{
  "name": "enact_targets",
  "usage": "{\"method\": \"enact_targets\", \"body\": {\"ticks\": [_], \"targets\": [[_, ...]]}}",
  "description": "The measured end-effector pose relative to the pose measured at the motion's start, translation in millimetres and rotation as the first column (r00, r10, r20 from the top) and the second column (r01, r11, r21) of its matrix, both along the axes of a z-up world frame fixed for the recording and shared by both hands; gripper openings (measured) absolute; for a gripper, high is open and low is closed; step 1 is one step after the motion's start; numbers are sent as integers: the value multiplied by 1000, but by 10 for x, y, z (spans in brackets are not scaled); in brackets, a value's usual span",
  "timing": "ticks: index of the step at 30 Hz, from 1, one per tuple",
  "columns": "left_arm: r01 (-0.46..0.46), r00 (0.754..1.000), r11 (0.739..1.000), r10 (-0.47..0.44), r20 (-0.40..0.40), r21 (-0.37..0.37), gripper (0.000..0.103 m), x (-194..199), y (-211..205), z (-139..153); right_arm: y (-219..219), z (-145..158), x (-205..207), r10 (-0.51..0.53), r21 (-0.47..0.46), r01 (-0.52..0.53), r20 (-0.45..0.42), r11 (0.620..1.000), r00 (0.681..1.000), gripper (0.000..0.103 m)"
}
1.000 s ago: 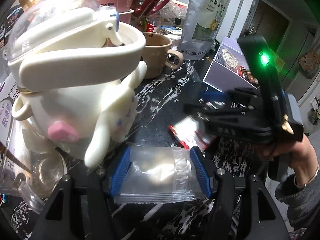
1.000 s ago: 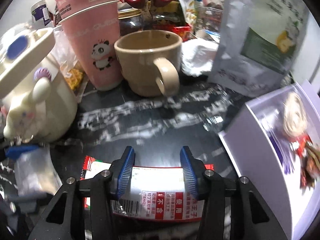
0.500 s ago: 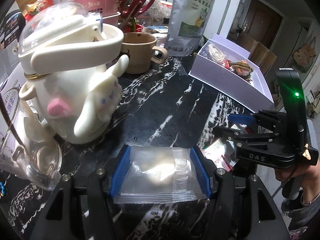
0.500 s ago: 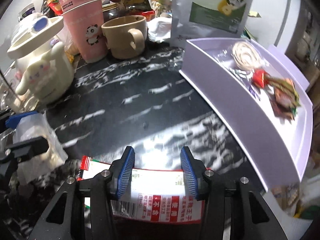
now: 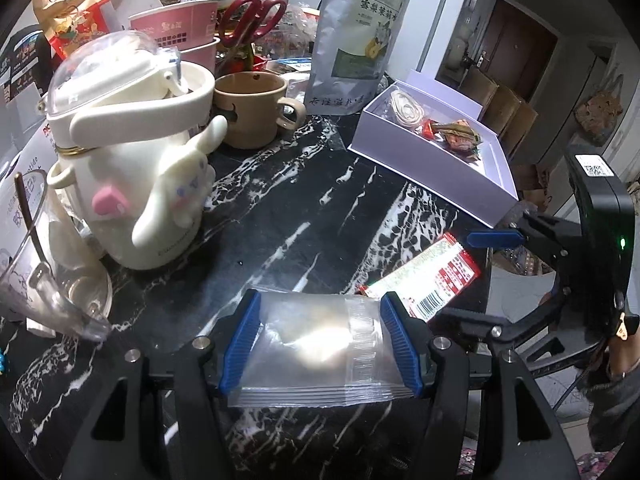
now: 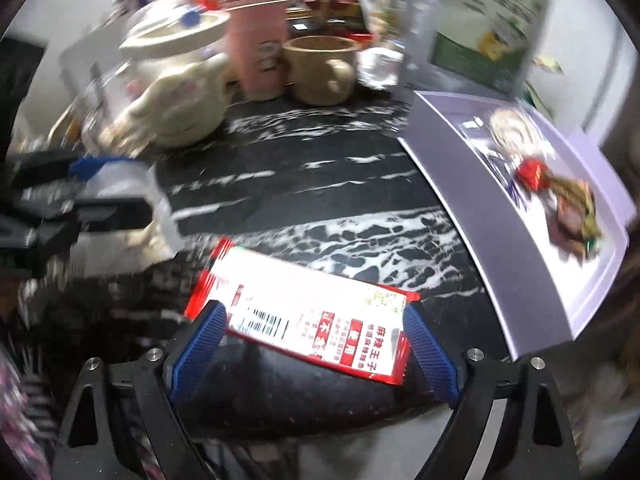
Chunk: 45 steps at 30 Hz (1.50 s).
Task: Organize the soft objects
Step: 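Lift the red-and-white packet with the right tool and turn it upright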
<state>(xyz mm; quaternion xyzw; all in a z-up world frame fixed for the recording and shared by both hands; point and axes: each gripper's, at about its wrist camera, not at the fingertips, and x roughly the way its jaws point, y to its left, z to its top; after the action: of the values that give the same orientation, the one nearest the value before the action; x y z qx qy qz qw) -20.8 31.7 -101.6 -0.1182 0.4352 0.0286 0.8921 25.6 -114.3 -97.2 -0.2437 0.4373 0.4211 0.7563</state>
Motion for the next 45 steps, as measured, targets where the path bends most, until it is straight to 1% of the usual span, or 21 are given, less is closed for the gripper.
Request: {"method": "enact_targets", "body": {"ticks": [4, 6, 9, 10, 14, 16, 17, 20, 23, 28, 30, 32, 35, 36, 38, 39, 40, 43, 45], "targets": [[-9, 1000, 1000, 9, -3, -2, 61, -26, -33, 6, 74, -45, -92, 144, -47, -141, 49, 989, 988, 93], [-20, 1000, 1000, 20, -5, -1, 61, -35, -35, 5, 140, -85, -85, 193, -68, -189, 60, 980, 979, 93], [-32, 999, 999, 32, -12, 0, 61, -42, -24, 0, 241, -149, -51, 241, -87, -235, 71, 968, 968, 93], [-35, 999, 999, 35, -14, 2, 61, -42, -18, -2, 269, -163, -38, 251, -88, -245, 70, 966, 965, 96], [-51, 998, 999, 51, -22, 0, 61, -31, 20, -17, 381, -183, 30, 286, -67, -282, 72, 957, 955, 98], [-54, 998, 999, 54, -24, -2, 61, -22, 34, -23, 444, -223, 77, 314, -68, -310, 46, 948, 948, 102], [-55, 998, 999, 55, -25, -3, 61, -18, 38, -21, 474, -242, 99, 324, -69, -321, 22, 944, 946, 102], [-55, 998, 998, 55, -22, -1, 61, -10, 54, -15, 532, -297, 141, 344, -76, -347, -43, 935, 938, 102], [-55, 998, 999, 55, -21, -2, 61, -6, 63, -13, 504, -307, 173, 352, -46, -357, -85, 933, 932, 102], [-52, 998, 999, 52, -20, -4, 61, 6, 75, -16, 484, -290, 197, 337, -40, -344, -119, 938, 934, 102], [-51, 998, 999, 51, -20, -3, 61, 5, 71, -20, 464, -290, 179, 339, -62, -347, -113, 936, 934, 102], [-49, 999, 999, 49, -21, -2, 61, 2, 63, -22, 445, -317, 136, 341, -97, -348, -88, 932, 936, 102], [-49, 999, 999, 49, -18, -2, 61, -7, 51, -21, 408, -325, 114, 316, -95, -324, -92, 941, 944, 102], [-49, 999, 999, 49, -17, -2, 61, -10, 48, -19, 396, -315, 117, 293, -97, -301, -92, 949, 952, 96], [-49, 999, 999, 49, -16, -3, 61, -19, 45, -18, 367, -262, 136, 258, -83, -265, -87, 961, 962, 66], [-49, 999, 999, 49, -16, -4, 61, -22, 44, -18, 350, -229, 170, 220, -79, -228, -93, 971, 971, 55], [-48, 999, 999, 48, -15, -3, 61, -24, 40, -16, 337, -220, 186, 204, -75, -212, -102, 975, 974, 50], [-45, 999, 999, 45, -9, 7, 61, -37, 19, 1, 309, -219, 158, 181, -66, -187, -87, 980, 980, 48], [-42, 999, 999, 43, -3, 11, 61, -52, 7, 14, 284, -213, 145, 148, -53, -152, -82, 987, 986, 47]]}}
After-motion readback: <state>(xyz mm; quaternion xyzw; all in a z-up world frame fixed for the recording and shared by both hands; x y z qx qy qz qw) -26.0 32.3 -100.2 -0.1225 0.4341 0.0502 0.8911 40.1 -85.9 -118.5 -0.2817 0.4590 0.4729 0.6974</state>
